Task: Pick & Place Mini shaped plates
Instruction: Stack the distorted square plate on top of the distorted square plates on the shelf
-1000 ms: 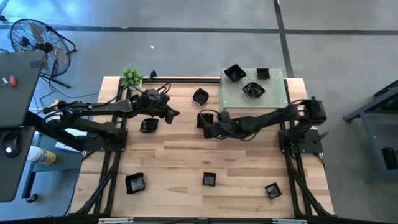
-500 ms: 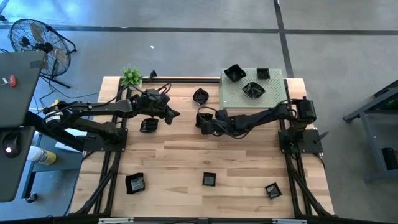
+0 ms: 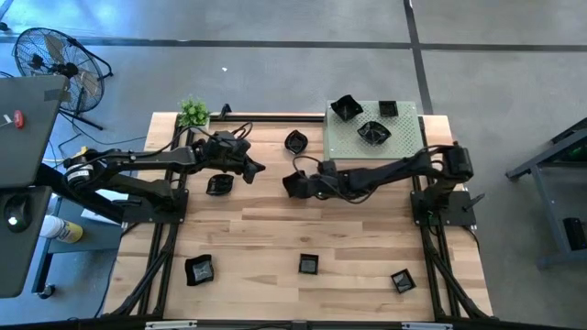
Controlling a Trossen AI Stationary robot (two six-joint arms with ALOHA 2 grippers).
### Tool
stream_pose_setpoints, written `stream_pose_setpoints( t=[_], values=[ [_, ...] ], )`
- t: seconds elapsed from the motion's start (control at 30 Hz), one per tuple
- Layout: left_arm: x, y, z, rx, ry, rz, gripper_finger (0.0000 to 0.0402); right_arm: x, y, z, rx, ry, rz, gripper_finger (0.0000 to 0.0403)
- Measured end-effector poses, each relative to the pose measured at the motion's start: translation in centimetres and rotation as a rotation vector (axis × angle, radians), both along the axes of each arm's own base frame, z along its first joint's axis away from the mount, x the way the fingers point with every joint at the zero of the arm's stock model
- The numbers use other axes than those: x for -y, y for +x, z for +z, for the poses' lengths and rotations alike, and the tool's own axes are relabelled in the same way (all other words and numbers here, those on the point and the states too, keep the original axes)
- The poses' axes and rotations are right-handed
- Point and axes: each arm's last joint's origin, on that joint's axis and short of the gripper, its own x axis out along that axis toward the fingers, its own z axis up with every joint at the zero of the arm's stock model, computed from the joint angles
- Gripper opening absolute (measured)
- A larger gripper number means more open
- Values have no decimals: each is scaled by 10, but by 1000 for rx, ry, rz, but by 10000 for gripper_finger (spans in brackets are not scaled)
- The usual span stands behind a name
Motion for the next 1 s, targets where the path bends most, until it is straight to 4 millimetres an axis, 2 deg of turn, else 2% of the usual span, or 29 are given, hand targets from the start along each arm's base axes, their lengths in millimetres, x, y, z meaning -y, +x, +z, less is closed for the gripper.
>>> stream_pose_setpoints(
  t=[0.17, 0.33, 0.43, 0.57, 0.67, 0.8, 0.9, 1.0],
  values=[
    [0, 0, 0, -1, 2, -1, 2, -5, -9, 42, 73, -10, 64, 2],
    [0, 0, 0, -1, 8, -3, 2, 3, -28, 107, 136, -54, 108, 3],
    [0, 0, 0, 1, 9, -2, 2, 25, -45, 145, 131, -117, 113, 2],
    [0, 0, 1, 8, 13, -2, 2, 72, -74, 184, 62, -218, 139, 2],
    [0, 0, 1, 7, 16, -4, 2, 114, -96, 198, -36, -278, 171, 1],
    [0, 0, 1, 7, 19, -7, 2, 164, -128, 202, -85, -309, 182, 1],
    [0, 0, 1, 6, 24, -10, 2, 190, -152, 200, -103, -297, 160, 1],
    [0, 0, 1, 5, 29, -12, 2, 203, -167, 199, -109, -301, 162, 1]
  ],
)
